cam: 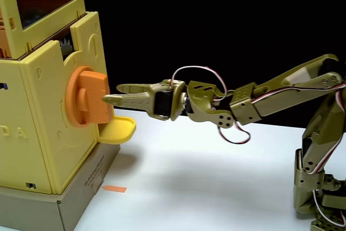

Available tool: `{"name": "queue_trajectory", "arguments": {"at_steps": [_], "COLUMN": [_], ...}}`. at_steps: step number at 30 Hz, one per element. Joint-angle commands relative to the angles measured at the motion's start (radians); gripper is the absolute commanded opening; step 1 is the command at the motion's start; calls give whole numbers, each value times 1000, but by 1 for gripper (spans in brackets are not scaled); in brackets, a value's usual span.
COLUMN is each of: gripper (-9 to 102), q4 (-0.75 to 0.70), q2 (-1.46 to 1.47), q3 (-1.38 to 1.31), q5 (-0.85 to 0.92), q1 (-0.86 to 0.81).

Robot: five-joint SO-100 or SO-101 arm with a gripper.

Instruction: Turn the button of vending machine.

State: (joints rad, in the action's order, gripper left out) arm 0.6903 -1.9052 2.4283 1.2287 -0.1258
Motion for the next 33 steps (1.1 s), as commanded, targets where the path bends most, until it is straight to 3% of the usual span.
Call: {"name": "queue_trajectory", "arguments": {"at_steps": [1,10,33], "gripper": [39,35,6], "q4": [34,78,149], "q2": [38,161,273], "q3": [-81,-160,-219], "q5": [20,61,110], "q1": [-6,37,43]}}
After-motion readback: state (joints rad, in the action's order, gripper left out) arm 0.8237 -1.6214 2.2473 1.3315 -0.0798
